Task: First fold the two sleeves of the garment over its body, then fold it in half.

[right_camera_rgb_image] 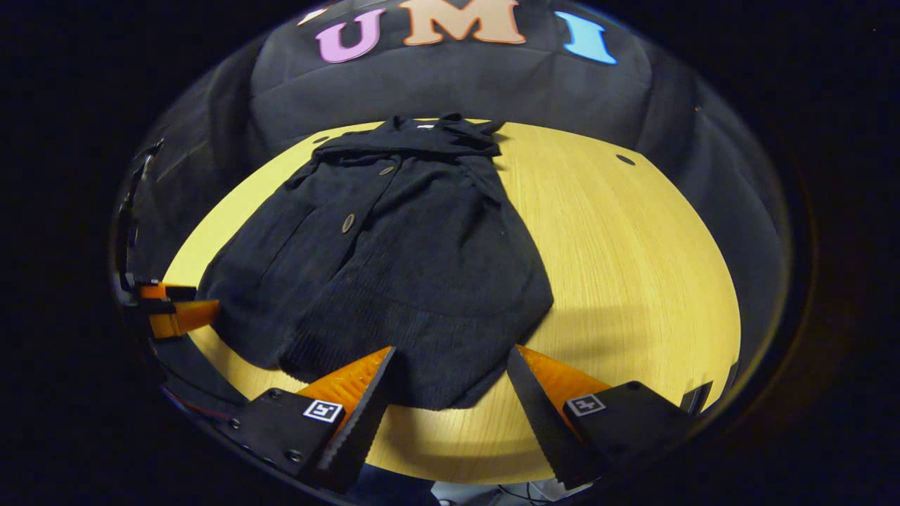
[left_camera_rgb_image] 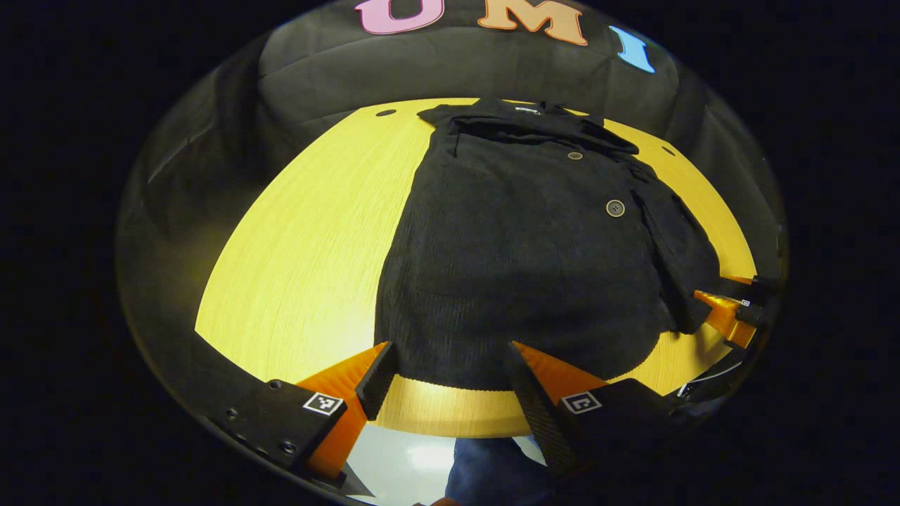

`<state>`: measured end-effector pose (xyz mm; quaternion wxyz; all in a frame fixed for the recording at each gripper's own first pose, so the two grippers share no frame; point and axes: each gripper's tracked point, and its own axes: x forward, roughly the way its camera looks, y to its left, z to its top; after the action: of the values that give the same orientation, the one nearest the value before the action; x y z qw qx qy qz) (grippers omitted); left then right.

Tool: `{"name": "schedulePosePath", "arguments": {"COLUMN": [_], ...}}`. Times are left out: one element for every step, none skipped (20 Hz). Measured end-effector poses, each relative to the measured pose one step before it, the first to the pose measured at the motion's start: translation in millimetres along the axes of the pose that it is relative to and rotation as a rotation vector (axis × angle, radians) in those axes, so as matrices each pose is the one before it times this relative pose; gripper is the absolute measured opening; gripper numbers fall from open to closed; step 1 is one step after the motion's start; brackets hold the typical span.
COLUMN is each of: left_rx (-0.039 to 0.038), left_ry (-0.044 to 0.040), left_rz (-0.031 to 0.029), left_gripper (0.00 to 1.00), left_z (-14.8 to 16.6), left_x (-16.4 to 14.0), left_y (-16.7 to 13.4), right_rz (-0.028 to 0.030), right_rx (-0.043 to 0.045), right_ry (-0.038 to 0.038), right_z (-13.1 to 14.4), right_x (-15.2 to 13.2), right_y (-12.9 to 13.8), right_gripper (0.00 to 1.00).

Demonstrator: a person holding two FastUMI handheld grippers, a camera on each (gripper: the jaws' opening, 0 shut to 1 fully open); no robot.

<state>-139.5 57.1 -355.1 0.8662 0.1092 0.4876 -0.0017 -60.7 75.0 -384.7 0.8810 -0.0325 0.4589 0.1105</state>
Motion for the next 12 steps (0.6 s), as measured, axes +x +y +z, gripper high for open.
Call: {"name": "schedulePosePath", "arguments": {"left_rx": [-0.0047,-0.00608,-0.00307,0.00151,0.00529,0.00095,-0.00196,-0.00058,-0.00914,0.00644,0.00525,-0.00718], "left_ry": [-0.0071,0.00676,-0.00445,0.00466,-0.00033,0.00621,0.00363,0.00571,0.00157,0.0017,-0.00485,-0.00335], "left_rz": [-0.00099,0.00036,-0.00238,-0.00143,-0.00231,-0.00618,-0.00573,-0.01551,-0.01022,-0.01131,-0.0164,-0.01512], "left_gripper": [0.97,0.96,0.96,0.96,0.94,0.92,0.9,0.82,0.77,0.65,0.6,0.48], "left_z": [1.28,-2.32,0.97,-0.93,0.86,-0.57,0.34,-0.51,0.99,-0.06,-0.49,1.7], "left_x": [0.24,0.4,-0.34,-0.03,0.51,-0.26,0.55,0.6,-0.38,0.22,-0.14,0.7], "left_y": [-0.47,0.89,-0.64,-1.41,-1.51,-2.2,-3.48,-3.22,-3.94,-1.66,-3.1,-3.09], "right_rz": [-0.00125,0.00052,0.00453,0.00084,0.00359,0.005,0.0075,0.00499,0.00663,0.00223,0.01647,0.01089], "right_rx": [0.00456,0.00362,-0.00111,-0.00365,-0.005,-0.00504,-0.00536,-0.00501,-0.00388,-0.00471,-0.00139,0.00383], "right_ry": [-0.00124,0.00069,-0.0049,-0.00301,-0.00401,-0.00416,-0.00236,-0.00183,-0.00055,-0.00206,0.00243,0.0014], "right_z": [0.46,-0.75,0.81,-0.05,-0.01,0.23,-0.03,-0.36,1.07,-0.18,0.11,0.47], "right_x": [0.53,-0.24,-0.75,0.48,0.35,0.75,-0.41,1.02,0.86,0.25,0.97,1.45], "right_y": [0.55,-0.51,0.69,0.63,0.35,1.87,0.44,2.19,2.55,1.96,5.8,4.16], "right_gripper": [0.99,0.99,0.94,0.93,0.98,0.97,0.94,0.91,0.83,0.7,0.63,0.49]}}
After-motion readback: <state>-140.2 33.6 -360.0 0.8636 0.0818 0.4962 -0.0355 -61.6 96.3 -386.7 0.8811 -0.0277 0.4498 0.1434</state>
